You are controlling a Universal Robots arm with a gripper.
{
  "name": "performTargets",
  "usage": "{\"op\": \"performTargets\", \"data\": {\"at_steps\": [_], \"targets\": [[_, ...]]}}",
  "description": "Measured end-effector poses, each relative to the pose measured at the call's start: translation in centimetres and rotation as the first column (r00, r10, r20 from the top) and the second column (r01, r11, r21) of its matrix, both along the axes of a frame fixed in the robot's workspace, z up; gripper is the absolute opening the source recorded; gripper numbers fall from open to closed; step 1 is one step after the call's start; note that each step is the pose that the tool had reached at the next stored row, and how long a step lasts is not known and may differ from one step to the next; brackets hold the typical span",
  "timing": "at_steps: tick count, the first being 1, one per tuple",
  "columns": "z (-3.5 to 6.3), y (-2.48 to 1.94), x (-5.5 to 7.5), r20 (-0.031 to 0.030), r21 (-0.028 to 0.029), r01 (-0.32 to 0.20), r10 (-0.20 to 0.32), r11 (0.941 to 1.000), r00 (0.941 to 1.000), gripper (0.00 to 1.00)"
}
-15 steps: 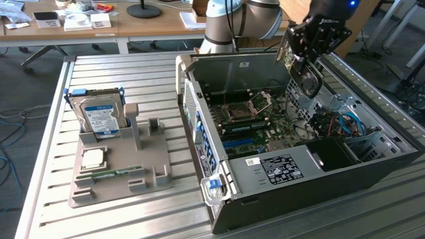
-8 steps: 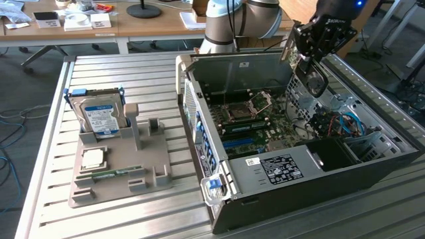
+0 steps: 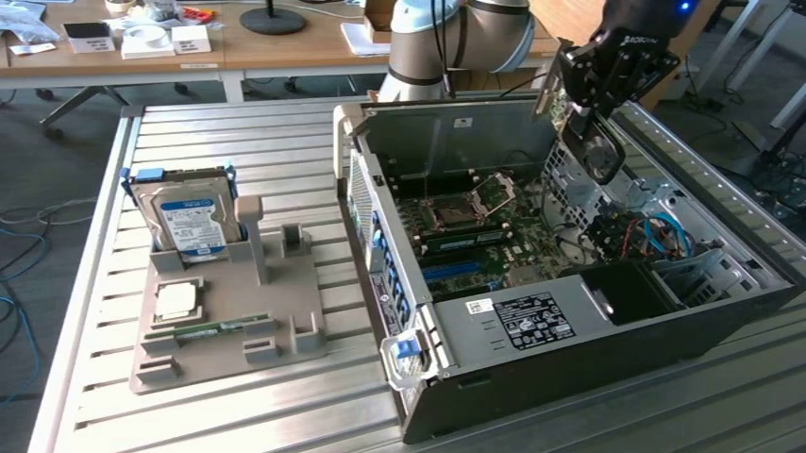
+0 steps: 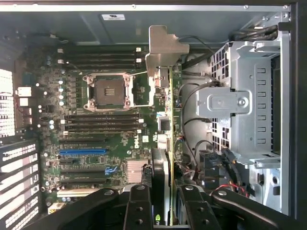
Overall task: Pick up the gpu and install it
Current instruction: 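Pick up the gpu and move the gpu toward the slot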
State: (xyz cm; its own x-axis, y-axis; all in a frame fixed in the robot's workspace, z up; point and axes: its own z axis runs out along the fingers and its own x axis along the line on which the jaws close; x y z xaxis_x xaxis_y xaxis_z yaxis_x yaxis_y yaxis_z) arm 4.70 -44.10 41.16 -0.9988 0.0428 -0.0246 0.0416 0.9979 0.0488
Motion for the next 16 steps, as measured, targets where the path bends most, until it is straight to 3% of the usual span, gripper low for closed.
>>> {"op": "performTargets", "data": {"at_steps": [4,16], "targets": [[-0.01,0.01,0.64,0.0001,-0.0001,0.0,0.0,1.0,1.0,0.27],[-0.15,0.0,0.68,-0.0001,-0.0003,0.0,0.0,1.0,1.0,0.27]]}}
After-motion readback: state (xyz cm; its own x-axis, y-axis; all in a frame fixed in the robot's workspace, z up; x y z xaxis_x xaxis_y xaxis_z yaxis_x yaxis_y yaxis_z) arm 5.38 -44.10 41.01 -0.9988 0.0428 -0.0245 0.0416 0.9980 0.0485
